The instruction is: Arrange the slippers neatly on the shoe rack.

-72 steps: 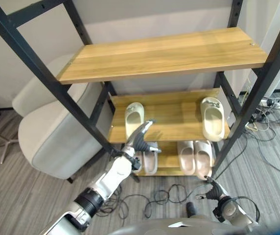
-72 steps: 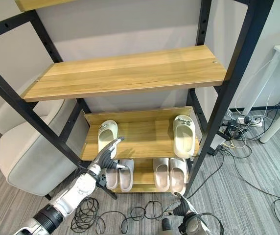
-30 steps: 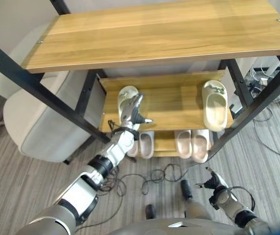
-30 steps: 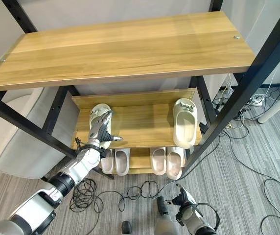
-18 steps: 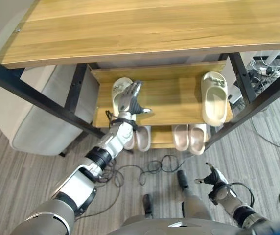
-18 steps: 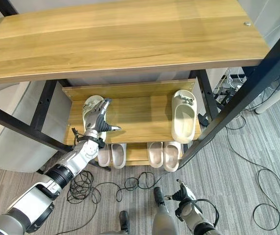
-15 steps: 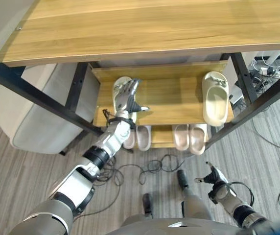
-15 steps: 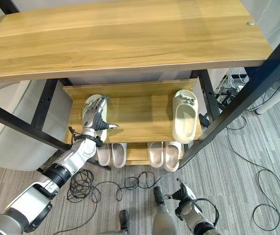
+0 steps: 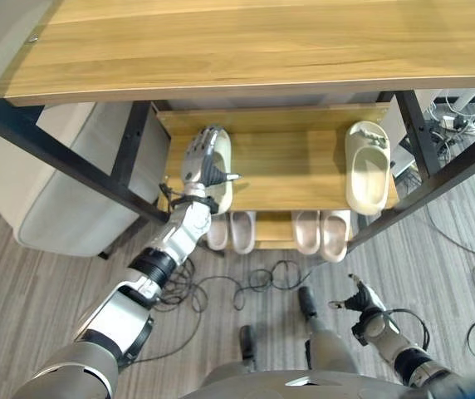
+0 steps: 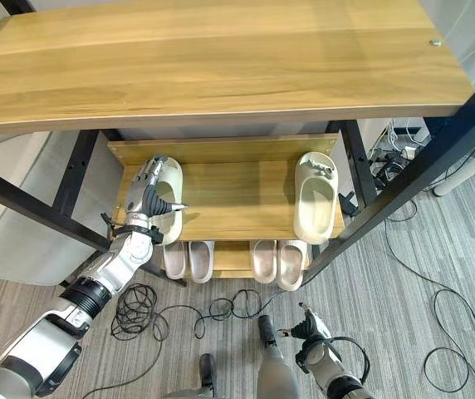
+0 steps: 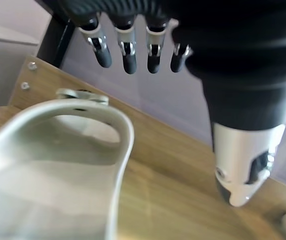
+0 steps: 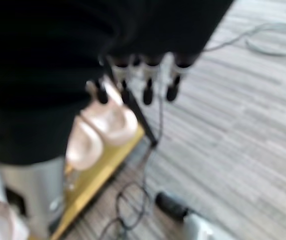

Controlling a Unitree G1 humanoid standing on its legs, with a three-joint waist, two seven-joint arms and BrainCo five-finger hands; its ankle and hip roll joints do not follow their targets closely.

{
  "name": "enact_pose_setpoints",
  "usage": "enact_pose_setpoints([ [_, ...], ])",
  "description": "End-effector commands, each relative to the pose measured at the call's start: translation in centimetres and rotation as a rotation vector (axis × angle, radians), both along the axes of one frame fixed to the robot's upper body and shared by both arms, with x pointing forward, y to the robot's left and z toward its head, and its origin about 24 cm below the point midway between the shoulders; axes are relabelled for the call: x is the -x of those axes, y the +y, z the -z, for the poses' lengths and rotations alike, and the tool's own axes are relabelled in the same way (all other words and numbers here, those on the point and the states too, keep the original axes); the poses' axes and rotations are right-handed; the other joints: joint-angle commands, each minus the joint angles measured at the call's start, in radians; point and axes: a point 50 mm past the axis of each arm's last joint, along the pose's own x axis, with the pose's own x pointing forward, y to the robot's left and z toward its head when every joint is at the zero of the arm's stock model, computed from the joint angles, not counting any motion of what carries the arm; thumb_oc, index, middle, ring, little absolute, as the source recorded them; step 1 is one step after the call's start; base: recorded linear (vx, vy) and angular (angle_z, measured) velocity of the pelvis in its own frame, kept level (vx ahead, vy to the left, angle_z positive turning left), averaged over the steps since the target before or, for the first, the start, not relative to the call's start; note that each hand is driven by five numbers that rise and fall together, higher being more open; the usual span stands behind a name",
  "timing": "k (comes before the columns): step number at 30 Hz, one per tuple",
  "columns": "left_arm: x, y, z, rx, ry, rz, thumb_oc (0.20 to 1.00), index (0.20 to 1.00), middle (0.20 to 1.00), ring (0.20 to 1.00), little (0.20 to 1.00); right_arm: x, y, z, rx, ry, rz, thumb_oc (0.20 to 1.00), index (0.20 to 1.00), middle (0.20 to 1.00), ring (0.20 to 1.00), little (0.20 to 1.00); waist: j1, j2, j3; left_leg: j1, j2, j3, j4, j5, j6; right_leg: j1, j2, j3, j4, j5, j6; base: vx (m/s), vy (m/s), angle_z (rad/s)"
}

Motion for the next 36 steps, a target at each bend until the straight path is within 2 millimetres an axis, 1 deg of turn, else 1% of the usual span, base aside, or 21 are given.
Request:
enact_pose_setpoints([
  [1, -1.5, 1.4, -3.1, -0.132, -0.123, -0.056, 1.000, 1.000, 1.000, 1.000, 1.000, -0.6, -0.5, -0.5, 0.013, -0.048, 0.012, 1.000, 1.000, 1.000, 1.000, 1.000, 0.011, 0.009, -0.008, -0.096, 0.044, 0.010, 0.067, -0.002, -0.052, -0.032, -0.054, -0.028, 0.168, -0.164, 0.079, -0.01, -0.007, 0.04],
  [4, -2.0, 1.8, -3.5, -0.184, -0.125, -0.086, 1.000, 1.000, 1.000, 1.000, 1.000, -0.7, -0.4, -0.5, 0.017, -0.051, 0.010, 1.000, 1.000, 1.000, 1.000, 1.000, 0.011, 0.008, -0.002, -0.108, 0.048, 0.011, 0.071, 0.001, -0.053, -0.046, -0.051, -0.031, 0.174, -0.162, 0.078, 0.00, 0.000, 0.00],
  [7, -2.3, 1.8, -4.0, -0.195, -0.139, -0.095, 1.000, 1.000, 1.000, 1.000, 1.000, -0.7, -0.4, -0.4, 0.017, -0.049, 0.016, 1.000, 1.000, 1.000, 1.000, 1.000, 0.012, 0.005, 0.001, -0.115, 0.050, 0.011, 0.072, 0.004, -0.055, -0.047, -0.050, -0.036, 0.173, -0.162, 0.078, 0.00, 0.000, 0.00],
  [11, -2.3, 2.1, -4.5, -0.186, -0.166, -0.113, 1.000, 1.000, 1.000, 1.000, 1.000, -0.7, -0.4, -0.3, 0.012, -0.050, 0.030, 1.000, 1.000, 1.000, 1.000, 1.000, 0.014, 0.001, 0.002, -0.119, 0.053, 0.009, 0.074, 0.005, -0.057, -0.049, -0.046, -0.042, 0.173, -0.165, 0.077, 0.01, -0.008, 0.02],
  [14, -2.2, 2.3, -5.0, -0.141, -0.194, -0.123, 1.000, 1.000, 1.000, 1.000, 1.000, -0.6, -0.4, -0.3, 0.007, -0.049, 0.040, 1.000, 1.000, 1.000, 1.000, 1.000, 0.017, -0.001, 0.002, -0.116, 0.054, 0.005, 0.074, 0.004, -0.058, -0.044, -0.047, -0.046, 0.170, -0.165, 0.077, 0.02, -0.003, 0.01],
  [16, -1.8, 2.5, -5.0, -0.096, -0.206, -0.119, 1.000, 1.000, 1.000, 1.000, 1.000, -0.6, -0.4, -0.3, 0.006, -0.047, 0.043, 1.000, 1.000, 1.000, 1.000, 1.000, 0.021, -0.002, 0.000, -0.114, 0.053, 0.004, 0.073, 0.003, -0.059, -0.040, -0.048, -0.050, 0.169, -0.166, 0.077, 0.03, 0.006, 0.01],
  [20, -1.2, 3.0, -4.5, -0.069, -0.207, -0.122, 1.000, 1.000, 1.000, 1.000, 1.000, -0.7, -0.4, -0.3, -0.002, -0.051, 0.055, 1.000, 1.000, 1.000, 1.000, 1.000, 0.027, -0.006, 0.000, -0.110, 0.050, 0.002, 0.073, -0.001, -0.058, -0.035, -0.048, -0.050, 0.172, -0.170, 0.076, 0.01, 0.002, 0.00],
  [26, -1.2, 3.4, -4.2, -0.072, -0.196, -0.146, 1.000, 1.000, 1.000, 1.000, 1.000, -0.9, -0.4, -0.4, -0.002, -0.054, 0.060, 1.000, 1.000, 1.000, 1.000, 1.000, 0.028, -0.011, 0.002, -0.122, 0.047, 0.003, 0.071, 0.002, -0.057, -0.047, -0.052, -0.054, 0.169, -0.163, 0.075, 0.00, 0.000, 0.00],
  [36, -2.0, 4.2, -5.2, -0.184, -0.201, -0.196, 1.000, 1.000, 1.000, 1.000, 1.000, -0.9, -0.3, -0.4, 0.000, -0.061, 0.058, 1.000, 1.000, 1.000, 1.000, 1.000, 0.025, -0.013, 0.012, -0.142, 0.048, 0.010, 0.076, 0.004, -0.057, -0.071, -0.051, -0.052, 0.172, -0.158, 0.075, 0.00, 0.000, 0.00],
])
